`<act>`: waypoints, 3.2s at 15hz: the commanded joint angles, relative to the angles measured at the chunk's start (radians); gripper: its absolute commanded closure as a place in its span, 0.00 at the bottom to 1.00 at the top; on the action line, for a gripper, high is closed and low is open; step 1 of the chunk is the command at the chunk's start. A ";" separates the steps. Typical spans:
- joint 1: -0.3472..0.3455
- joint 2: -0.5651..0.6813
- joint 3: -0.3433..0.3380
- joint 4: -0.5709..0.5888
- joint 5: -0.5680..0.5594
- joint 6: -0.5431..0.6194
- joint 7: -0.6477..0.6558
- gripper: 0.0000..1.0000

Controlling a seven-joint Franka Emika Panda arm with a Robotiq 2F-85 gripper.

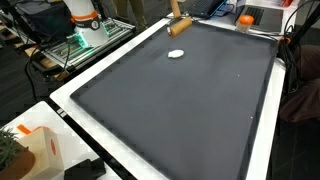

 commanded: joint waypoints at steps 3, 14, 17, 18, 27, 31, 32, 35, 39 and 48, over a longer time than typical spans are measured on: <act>-0.012 0.089 -0.007 0.091 -0.073 -0.033 0.023 0.78; 0.019 0.199 -0.045 0.229 -0.122 -0.162 0.014 0.53; 0.022 0.222 -0.052 0.260 -0.122 -0.180 0.013 0.78; 0.018 0.242 -0.049 0.272 -0.136 -0.191 0.023 0.78; 0.050 0.408 -0.093 0.449 -0.133 -0.305 0.013 0.78; 0.061 0.501 -0.112 0.571 -0.161 -0.423 0.020 0.78; 0.067 0.522 -0.119 0.599 -0.162 -0.450 0.019 0.78; 0.088 0.580 -0.138 0.679 -0.153 -0.519 0.011 0.78; 0.115 0.653 -0.162 0.776 -0.140 -0.600 0.005 0.78; 0.125 0.708 -0.203 0.800 -0.126 -0.567 0.002 0.78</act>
